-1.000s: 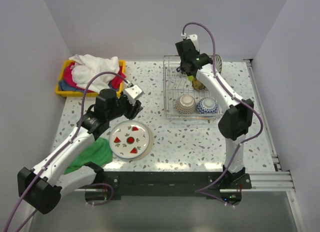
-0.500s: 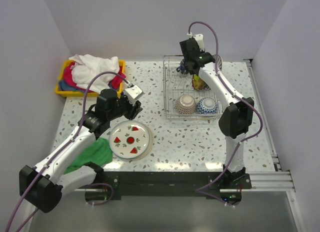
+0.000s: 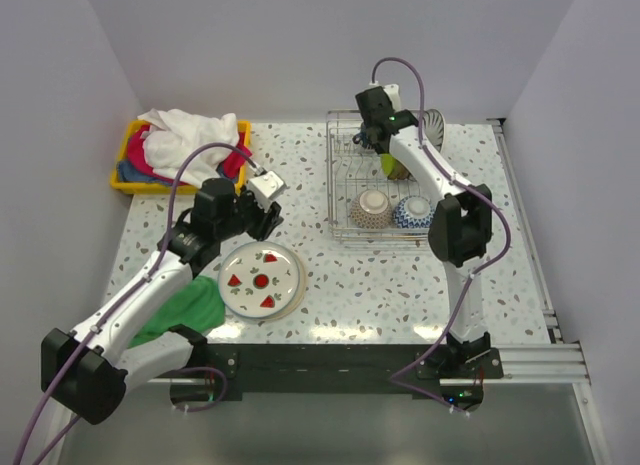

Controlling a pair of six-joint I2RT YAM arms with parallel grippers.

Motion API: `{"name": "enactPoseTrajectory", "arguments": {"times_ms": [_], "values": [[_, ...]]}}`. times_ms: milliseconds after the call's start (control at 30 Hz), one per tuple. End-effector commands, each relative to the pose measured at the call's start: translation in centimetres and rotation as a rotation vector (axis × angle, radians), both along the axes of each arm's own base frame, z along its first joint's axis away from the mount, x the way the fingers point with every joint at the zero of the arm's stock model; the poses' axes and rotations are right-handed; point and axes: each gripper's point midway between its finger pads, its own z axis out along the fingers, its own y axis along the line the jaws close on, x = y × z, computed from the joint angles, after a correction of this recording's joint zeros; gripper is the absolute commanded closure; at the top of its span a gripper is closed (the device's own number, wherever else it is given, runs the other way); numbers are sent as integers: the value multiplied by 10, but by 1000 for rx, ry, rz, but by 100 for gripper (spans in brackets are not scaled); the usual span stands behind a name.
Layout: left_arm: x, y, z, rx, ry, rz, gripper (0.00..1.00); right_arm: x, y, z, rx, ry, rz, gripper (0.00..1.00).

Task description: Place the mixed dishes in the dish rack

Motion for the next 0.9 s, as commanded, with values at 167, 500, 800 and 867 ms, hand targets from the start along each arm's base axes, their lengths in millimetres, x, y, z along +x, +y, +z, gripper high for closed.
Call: {"name": "enactPoseTrajectory", "arguments": {"times_ms": [167,500,800,867], "values": [[4,5,1,1,-11,11,51,11,6,11,55,-45,15,66],[4,22,-15,50,-1,68,45,-15,3,65,110,-106,55,50],[14,77,-84,260,199,43,39,-89,43,56,327,69,375,30],[16,91,-97,295,249,50,39,-118,64,40,427,163,503,22]]}}
